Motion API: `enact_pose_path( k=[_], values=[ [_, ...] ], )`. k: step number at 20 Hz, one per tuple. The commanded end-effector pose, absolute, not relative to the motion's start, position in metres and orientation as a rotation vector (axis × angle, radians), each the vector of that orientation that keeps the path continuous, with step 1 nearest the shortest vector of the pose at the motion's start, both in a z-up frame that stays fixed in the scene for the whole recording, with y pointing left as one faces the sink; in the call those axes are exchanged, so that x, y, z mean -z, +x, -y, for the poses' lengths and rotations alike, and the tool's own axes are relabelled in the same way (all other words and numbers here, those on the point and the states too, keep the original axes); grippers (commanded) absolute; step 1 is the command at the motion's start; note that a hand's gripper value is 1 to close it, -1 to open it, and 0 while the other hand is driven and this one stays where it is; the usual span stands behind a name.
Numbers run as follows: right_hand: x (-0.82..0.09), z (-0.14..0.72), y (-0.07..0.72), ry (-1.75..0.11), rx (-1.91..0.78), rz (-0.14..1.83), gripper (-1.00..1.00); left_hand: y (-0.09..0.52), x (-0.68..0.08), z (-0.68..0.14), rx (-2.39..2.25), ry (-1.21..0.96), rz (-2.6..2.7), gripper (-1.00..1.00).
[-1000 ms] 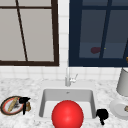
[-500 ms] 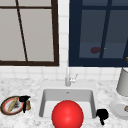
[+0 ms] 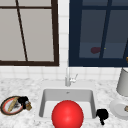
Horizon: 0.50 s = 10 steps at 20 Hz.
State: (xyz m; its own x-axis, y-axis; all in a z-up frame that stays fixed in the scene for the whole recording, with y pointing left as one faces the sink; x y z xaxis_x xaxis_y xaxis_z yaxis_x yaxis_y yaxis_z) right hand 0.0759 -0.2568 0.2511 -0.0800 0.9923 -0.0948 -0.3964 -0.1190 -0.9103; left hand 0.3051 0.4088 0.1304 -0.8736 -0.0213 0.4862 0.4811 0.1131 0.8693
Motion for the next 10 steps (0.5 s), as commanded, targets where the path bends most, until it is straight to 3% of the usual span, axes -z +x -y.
enact_pose_path(
  k=[1,10],
  values=[
    [-0.251,0.257,0.076,-0.945,-1.499,0.885,0.0,0.304,-0.13,-0.409,1.818,-0.44,2.026,1.0],
    [-0.251,0.257,0.076,-0.945,-1.499,0.885,0.0,0.321,-0.158,-0.403,1.776,-0.493,1.979,1.0]
  ],
)
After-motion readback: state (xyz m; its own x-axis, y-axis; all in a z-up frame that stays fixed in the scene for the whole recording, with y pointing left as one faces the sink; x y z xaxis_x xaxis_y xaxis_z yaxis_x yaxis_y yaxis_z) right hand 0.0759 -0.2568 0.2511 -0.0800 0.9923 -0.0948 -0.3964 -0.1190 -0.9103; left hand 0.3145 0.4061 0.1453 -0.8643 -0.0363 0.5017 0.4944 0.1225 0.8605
